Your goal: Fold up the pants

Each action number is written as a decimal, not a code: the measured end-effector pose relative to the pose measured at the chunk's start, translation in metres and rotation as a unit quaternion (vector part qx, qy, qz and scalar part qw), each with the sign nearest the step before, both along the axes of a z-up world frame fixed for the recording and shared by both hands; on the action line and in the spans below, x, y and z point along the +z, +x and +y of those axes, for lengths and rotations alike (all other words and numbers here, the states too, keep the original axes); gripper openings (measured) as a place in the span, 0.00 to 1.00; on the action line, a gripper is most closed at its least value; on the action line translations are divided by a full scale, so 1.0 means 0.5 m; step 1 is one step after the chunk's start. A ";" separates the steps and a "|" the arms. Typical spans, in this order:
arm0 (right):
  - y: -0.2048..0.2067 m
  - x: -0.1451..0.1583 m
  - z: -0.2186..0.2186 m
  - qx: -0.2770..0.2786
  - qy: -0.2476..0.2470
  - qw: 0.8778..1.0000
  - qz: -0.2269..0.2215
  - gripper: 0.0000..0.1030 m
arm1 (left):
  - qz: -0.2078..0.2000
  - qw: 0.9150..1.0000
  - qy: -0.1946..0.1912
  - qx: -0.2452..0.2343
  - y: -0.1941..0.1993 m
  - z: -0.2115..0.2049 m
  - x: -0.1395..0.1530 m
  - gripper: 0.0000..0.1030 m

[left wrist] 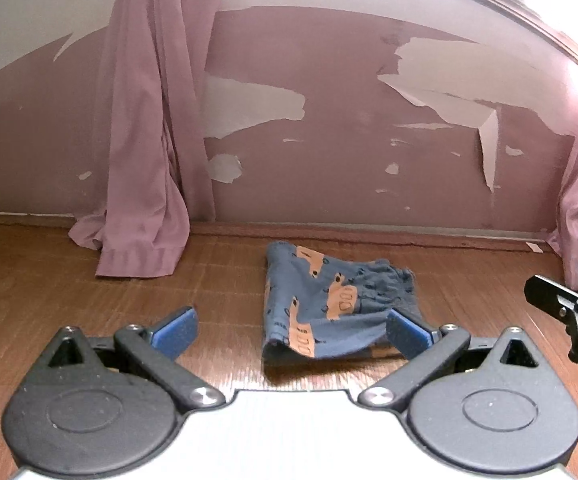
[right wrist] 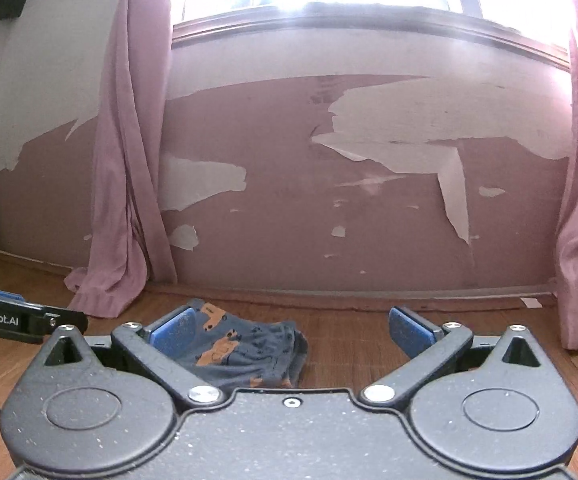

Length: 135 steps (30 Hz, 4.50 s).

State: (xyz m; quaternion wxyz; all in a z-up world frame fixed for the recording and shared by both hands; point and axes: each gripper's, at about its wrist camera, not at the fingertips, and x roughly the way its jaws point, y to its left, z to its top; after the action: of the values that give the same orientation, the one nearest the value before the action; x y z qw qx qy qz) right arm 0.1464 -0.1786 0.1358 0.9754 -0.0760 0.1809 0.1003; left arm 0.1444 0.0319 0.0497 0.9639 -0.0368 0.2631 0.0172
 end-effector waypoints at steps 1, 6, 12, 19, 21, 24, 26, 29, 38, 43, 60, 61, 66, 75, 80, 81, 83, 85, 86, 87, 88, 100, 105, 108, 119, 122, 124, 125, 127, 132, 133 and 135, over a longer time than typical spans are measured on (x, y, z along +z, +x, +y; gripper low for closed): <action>-0.007 -0.001 -0.001 -0.001 0.001 1.000 0.002 0.99 | 0.001 1.000 0.003 -0.002 -0.007 -0.004 -0.001 1.00; -0.039 -0.013 -0.006 -0.005 0.002 1.000 0.015 0.99 | -0.007 1.000 0.028 -0.006 -0.042 -0.017 -0.014 1.00; -0.067 -0.026 -0.010 -0.012 0.003 1.000 0.019 0.99 | 0.006 1.000 0.030 -0.006 -0.062 -0.022 -0.033 1.00; -0.091 -0.046 -0.013 -0.019 0.004 1.000 0.014 0.99 | 0.007 1.000 0.003 -0.014 -0.081 -0.011 -0.054 1.00; -0.092 -0.056 -0.017 -0.024 0.011 0.999 0.022 0.99 | 0.010 1.000 -0.004 -0.014 -0.081 -0.006 -0.061 1.00; -0.088 -0.075 -0.021 -0.028 0.018 0.999 0.037 0.99 | 0.014 1.000 0.007 -0.013 -0.080 -0.004 -0.073 1.00; -0.084 -0.086 -0.024 -0.028 0.024 0.998 0.048 0.99 | 0.020 1.000 0.013 -0.009 -0.077 -0.001 -0.082 1.00; -0.078 -0.102 -0.024 -0.027 0.024 0.997 0.061 0.99 | 0.026 1.000 0.011 -0.005 -0.072 0.005 -0.090 1.00; -0.078 -0.117 -0.020 -0.022 0.026 0.997 0.064 0.99 | 0.030 0.999 0.012 0.004 -0.067 0.015 -0.098 1.00; -0.080 -0.114 -0.017 -0.019 0.024 0.998 0.061 0.99 | 0.031 0.999 0.012 0.005 -0.068 0.016 -0.100 1.00; -0.084 -0.113 -0.013 -0.017 0.020 0.998 0.059 0.99 | 0.033 0.999 0.017 0.002 -0.074 0.010 -0.099 1.00; -0.084 -0.114 -0.013 -0.016 0.019 0.998 0.059 0.99 | 0.033 0.999 0.017 0.002 -0.075 0.010 -0.099 1.00; -0.083 -0.113 -0.014 -0.015 0.018 0.998 0.059 0.99 | 0.033 0.999 0.017 0.002 -0.075 0.009 -0.100 1.00; -0.082 -0.114 -0.014 -0.015 0.018 0.998 0.060 0.99 | 0.033 0.999 0.018 0.003 -0.076 0.009 -0.101 1.00; -0.082 -0.114 -0.014 -0.014 0.018 0.998 0.060 0.99 | 0.034 0.999 0.018 0.003 -0.076 0.009 -0.100 1.00; -0.082 -0.114 -0.014 -0.014 0.018 0.998 0.060 0.99 | 0.035 0.999 0.018 0.003 -0.077 0.009 -0.101 1.00; -0.081 -0.114 -0.014 -0.014 0.018 0.998 0.060 0.99 | 0.035 0.999 0.018 0.003 -0.078 0.010 -0.102 1.00; -0.081 -0.114 -0.014 -0.014 0.018 0.998 0.060 0.99 | 0.035 0.999 0.018 0.003 -0.078 0.010 -0.101 1.00; -0.081 -0.114 -0.014 -0.014 0.018 0.998 0.060 0.99 | 0.035 0.999 0.018 0.003 -0.079 0.010 -0.102 1.00; -0.081 -0.114 -0.014 -0.014 0.018 0.998 0.061 0.99 | 0.035 0.999 0.018 0.004 -0.079 0.010 -0.102 1.00; -0.081 -0.114 -0.014 -0.014 0.018 0.998 0.061 0.99 | 0.035 0.999 0.018 0.004 -0.079 0.010 -0.102 1.00; -0.081 -0.114 -0.013 -0.014 0.017 0.998 0.061 0.99 | 0.037 0.999 0.021 0.003 -0.080 0.011 -0.105 1.00; -0.080 -0.115 -0.013 -0.013 0.016 0.998 0.062 0.99 | 0.040 0.999 0.020 0.006 -0.083 0.013 -0.105 1.00; -0.078 -0.117 -0.015 -0.010 0.016 0.998 0.064 0.99 | 0.041 0.999 0.020 0.006 -0.083 0.012 -0.105 1.00; -0.077 -0.117 -0.015 -0.006 0.014 0.998 0.066 0.99 | 0.040 0.999 0.019 0.005 -0.083 0.010 -0.104 1.00; -0.076 -0.116 -0.016 -0.003 0.012 0.998 0.066 0.99 | 0.039 0.999 0.026 0.008 -0.085 0.007 -0.101 1.00; -0.077 -0.117 -0.018 -0.002 0.011 0.998 0.067 0.99 | 0.047 0.998 0.036 0.012 -0.083 0.003 -0.099 1.00; -0.077 -0.116 -0.017 -0.002 0.011 0.998 0.067 0.99 | 0.048 0.998 0.039 0.012 -0.080 0.003 -0.098 1.00; -0.077 -0.117 -0.017 -0.002 0.011 0.998 0.067 0.99 | 0.047 0.998 0.045 0.019 -0.080 0.003 -0.097 1.00; -0.076 -0.116 -0.017 -0.002 0.011 0.998 0.067 0.99 | 0.056 0.998 0.028 0.023 -0.076 0.014 -0.098 1.00; -0.077 -0.116 -0.017 -0.001 0.010 0.998 0.067 0.99 | 0.057 0.998 0.028 0.023 -0.075 0.016 -0.098 1.00; -0.077 -0.117 -0.017 -0.001 0.010 0.998 0.067 0.99 | 0.057 0.998 0.031 0.025 -0.075 0.016 -0.097 1.00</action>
State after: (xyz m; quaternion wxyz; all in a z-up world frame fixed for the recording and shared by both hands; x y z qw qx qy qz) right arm 0.1079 -0.1871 0.0774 0.9618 -0.0591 0.2452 0.1062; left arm 0.1070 0.0400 0.0012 0.9473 -0.0127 0.3159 0.0512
